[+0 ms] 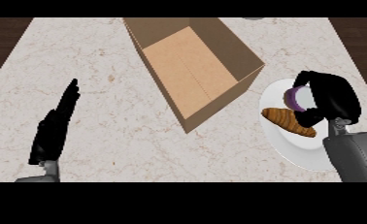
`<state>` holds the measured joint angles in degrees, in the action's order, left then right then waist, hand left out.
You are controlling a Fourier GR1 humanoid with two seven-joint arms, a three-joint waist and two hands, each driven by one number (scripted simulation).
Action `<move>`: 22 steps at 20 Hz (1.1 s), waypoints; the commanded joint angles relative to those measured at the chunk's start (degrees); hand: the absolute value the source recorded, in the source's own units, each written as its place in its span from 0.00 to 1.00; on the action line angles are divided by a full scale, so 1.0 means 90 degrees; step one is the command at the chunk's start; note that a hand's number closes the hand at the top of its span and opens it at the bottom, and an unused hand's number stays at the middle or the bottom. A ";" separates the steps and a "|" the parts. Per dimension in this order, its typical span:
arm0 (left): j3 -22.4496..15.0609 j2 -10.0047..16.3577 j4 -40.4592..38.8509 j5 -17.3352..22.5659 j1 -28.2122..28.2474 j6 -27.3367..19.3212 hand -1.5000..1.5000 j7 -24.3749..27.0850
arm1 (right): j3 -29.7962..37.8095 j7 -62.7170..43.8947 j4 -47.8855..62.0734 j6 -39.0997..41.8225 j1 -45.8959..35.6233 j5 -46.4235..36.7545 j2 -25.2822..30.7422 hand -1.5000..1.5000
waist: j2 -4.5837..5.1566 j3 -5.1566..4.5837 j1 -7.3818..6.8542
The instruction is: Pick the can from the plate and place it in the cardboard box
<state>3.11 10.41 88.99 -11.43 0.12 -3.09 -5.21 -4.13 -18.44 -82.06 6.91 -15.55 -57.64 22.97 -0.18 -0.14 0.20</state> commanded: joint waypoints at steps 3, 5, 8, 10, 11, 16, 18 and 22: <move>0.0090 0.0099 0.0223 0.0093 0.0073 0.0127 0.50 -0.0119 | 0.0381 0.0295 -0.1067 0.0055 -0.0288 0.0936 -0.0417 1.00 | -0.0012 0.0017 -0.0023; -0.0046 -0.0032 0.0160 -0.0059 -0.0027 -0.0001 0.50 -0.0159 | 0.0457 0.0589 -0.1467 -0.0001 -0.0441 0.1392 -0.0606 1.00 | -0.0018 0.0018 0.0023; 0.0062 0.0105 0.0075 0.0031 0.0002 0.0155 0.50 -0.0185 | 0.0436 0.0611 -0.1810 0.0118 -0.0700 0.1821 -0.0920 1.00 | 0.0001 0.0016 -0.0017; 0.0001 -0.0002 0.0070 -0.0032 -0.0201 0.0058 0.50 -0.0300 | 0.0509 0.0462 -0.2145 0.0414 -0.1000 0.2163 -0.0982 1.00 | 0.0000 0.0014 -0.0003; 0.0039 0.0092 0.0382 -0.0045 0.0226 0.0100 0.50 -0.0104 | 0.0547 0.0563 -0.2098 0.0439 -0.0937 0.2185 -0.0920 1.00 | 0.0003 0.0016 -0.0053; -0.0154 -0.0251 0.0184 -0.0117 0.0109 -0.0022 0.50 -0.0115 | 0.0170 -0.0586 -0.2135 0.0759 -0.2130 0.2079 -0.1472 1.00 | 0.0011 0.0012 -0.0072; -0.0092 -0.0213 -0.0044 -0.0214 -0.0084 -0.0058 0.50 -0.0036 | 0.0164 -0.0640 -0.1781 0.0721 -0.2466 0.1982 -0.1550 1.00 | 0.0019 0.0013 -0.0062; 0.0240 0.0089 -0.0322 0.0053 -0.0072 0.0283 0.50 0.0385 | 0.0257 -0.0446 -0.0489 0.0498 -0.3155 0.1772 -0.1636 1.00 | 0.0030 0.0013 -0.0085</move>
<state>3.83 10.15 88.50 -11.68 -0.21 -1.81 -4.46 -1.89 -22.35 -93.44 12.14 -38.89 -40.55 9.41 -0.01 -0.04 -0.49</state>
